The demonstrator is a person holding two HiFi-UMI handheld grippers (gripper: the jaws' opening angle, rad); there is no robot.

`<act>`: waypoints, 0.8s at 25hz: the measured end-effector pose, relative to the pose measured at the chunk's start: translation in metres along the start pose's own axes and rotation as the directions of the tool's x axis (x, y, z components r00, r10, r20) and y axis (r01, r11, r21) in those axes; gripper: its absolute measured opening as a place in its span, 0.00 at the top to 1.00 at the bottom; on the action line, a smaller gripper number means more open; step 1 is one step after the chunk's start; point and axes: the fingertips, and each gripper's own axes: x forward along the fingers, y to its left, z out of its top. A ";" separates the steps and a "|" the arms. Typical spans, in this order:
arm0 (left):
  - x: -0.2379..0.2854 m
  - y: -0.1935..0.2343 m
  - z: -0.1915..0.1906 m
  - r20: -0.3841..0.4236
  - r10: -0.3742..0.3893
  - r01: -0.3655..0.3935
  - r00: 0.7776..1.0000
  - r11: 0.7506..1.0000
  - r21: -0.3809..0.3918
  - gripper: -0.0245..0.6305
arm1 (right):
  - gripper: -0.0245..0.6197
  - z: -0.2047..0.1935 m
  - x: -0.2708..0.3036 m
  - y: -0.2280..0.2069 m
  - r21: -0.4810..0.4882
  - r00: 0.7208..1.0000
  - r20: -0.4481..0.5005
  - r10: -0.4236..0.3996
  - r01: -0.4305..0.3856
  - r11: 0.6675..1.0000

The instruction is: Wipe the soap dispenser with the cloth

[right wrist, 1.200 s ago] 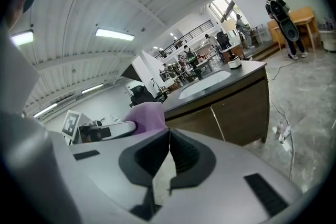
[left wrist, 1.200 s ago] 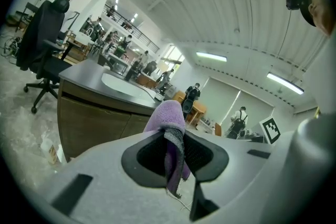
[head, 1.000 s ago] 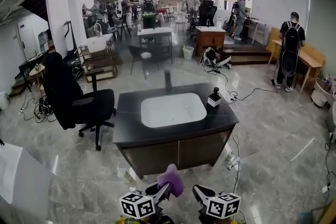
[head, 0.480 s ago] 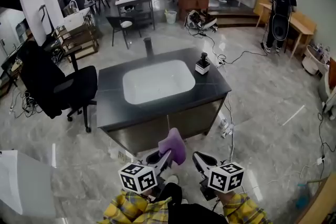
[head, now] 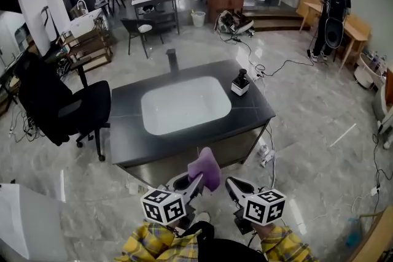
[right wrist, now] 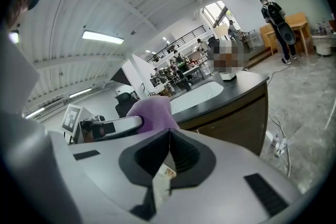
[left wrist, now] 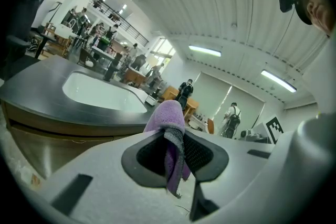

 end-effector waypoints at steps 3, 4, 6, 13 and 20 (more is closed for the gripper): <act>0.012 0.013 0.010 -0.006 -0.005 0.005 1.000 1.000 0.002 0.86 | 0.95 0.009 0.016 -0.006 0.004 1.000 -0.003 -0.004 0.004 1.000; 0.016 0.018 0.013 -0.008 -0.006 0.007 1.000 1.000 0.003 0.86 | 0.95 0.012 0.022 -0.009 0.005 1.000 -0.003 -0.006 0.006 1.000; 0.023 0.029 0.019 -0.012 -0.012 0.012 1.000 1.000 0.004 0.86 | 0.95 0.017 0.035 -0.013 0.006 1.000 -0.004 -0.010 0.010 1.000; 0.042 0.062 0.039 -0.027 -0.040 0.040 0.999 0.999 -0.007 0.86 | 0.95 0.032 0.073 -0.023 0.006 0.999 -0.020 -0.040 0.040 0.999; 0.068 0.086 0.052 -0.041 -0.066 0.066 0.997 0.998 -0.007 0.86 | 0.95 0.048 0.098 -0.038 -0.028 0.996 -0.026 -0.080 0.079 0.996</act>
